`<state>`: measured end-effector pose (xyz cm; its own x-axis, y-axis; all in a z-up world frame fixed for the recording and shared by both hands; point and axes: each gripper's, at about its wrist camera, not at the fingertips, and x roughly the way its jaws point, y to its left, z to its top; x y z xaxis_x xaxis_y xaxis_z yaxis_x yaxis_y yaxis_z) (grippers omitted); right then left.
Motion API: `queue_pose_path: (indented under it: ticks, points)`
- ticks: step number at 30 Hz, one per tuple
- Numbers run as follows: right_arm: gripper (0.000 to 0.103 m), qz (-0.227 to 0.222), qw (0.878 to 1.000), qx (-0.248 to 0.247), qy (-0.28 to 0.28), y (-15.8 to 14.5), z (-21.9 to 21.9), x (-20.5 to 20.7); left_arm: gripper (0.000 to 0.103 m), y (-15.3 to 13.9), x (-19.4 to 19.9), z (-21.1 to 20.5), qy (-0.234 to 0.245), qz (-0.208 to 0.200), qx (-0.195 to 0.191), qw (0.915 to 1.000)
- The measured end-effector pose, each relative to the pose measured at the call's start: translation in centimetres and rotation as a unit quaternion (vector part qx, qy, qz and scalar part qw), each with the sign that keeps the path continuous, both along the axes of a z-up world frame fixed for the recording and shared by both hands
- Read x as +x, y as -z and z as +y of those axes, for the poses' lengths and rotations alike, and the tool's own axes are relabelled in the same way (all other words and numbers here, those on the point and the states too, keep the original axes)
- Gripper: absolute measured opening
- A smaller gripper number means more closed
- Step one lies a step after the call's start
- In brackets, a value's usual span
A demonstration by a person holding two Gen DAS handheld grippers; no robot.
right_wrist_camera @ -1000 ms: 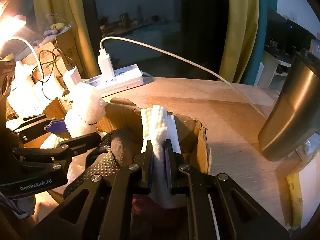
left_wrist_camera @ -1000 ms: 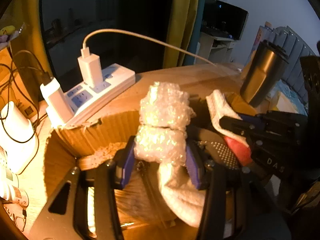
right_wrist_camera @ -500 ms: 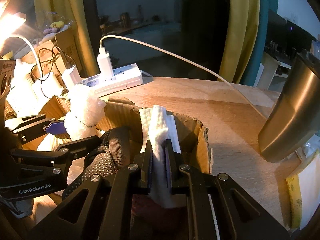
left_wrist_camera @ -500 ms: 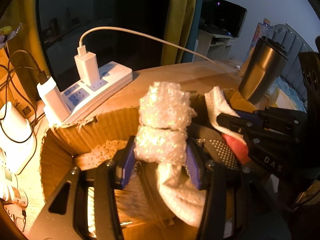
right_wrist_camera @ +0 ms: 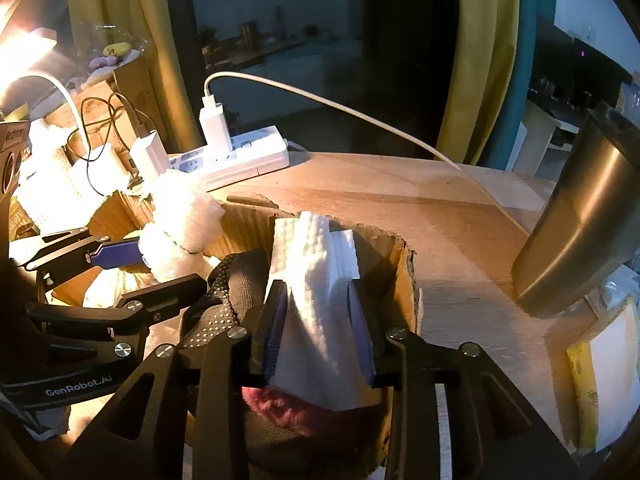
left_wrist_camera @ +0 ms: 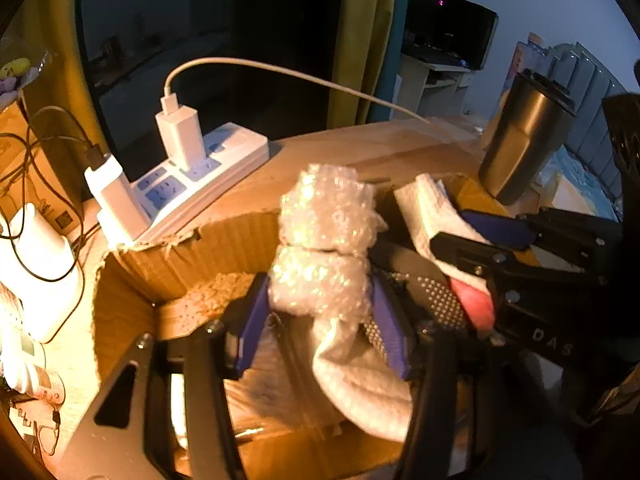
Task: Organize soft objects
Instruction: 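Lower the towel into the box and open the right gripper while the left releases the bubble wrap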
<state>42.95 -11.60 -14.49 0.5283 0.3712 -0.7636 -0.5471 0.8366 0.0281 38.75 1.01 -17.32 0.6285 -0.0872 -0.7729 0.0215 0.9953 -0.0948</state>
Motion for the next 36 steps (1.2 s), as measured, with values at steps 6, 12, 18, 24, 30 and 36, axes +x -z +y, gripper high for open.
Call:
queue_pose_path:
  ticks: [6,12,18,24,30,36]
  points:
    - [0.036,-0.008,1.000,-0.001,-0.002,-1.0,-0.1,-0.7,0.070,-0.7,-0.8,0.2,-0.005,-0.007,-0.003,1.0000]
    - [0.037,-0.016,1.000,0.001,0.005,-1.9,-0.4,-1.4,0.070,-2.0,-1.6,0.4,-0.009,-0.019,-0.002,0.9998]
    - [0.037,-0.029,1.000,0.003,0.007,-3.3,-0.6,-2.5,0.070,-3.4,-2.9,0.4,-0.012,-0.034,-0.002,0.9994]
    - [0.037,-0.043,0.999,0.007,0.007,-4.7,-0.7,-4.0,0.070,-4.9,-4.4,0.4,-0.012,-0.051,-0.002,0.9986]
    - [0.037,-0.058,0.998,0.009,0.008,-6.1,-1.1,-5.9,0.070,-6.4,-6.5,0.4,-0.013,-0.068,-0.003,0.9976]
    - [0.037,-0.072,0.997,0.011,0.009,-7.5,-1.4,-8.0,0.070,-8.0,-8.3,0.1,-0.011,-0.087,-0.003,0.9962]
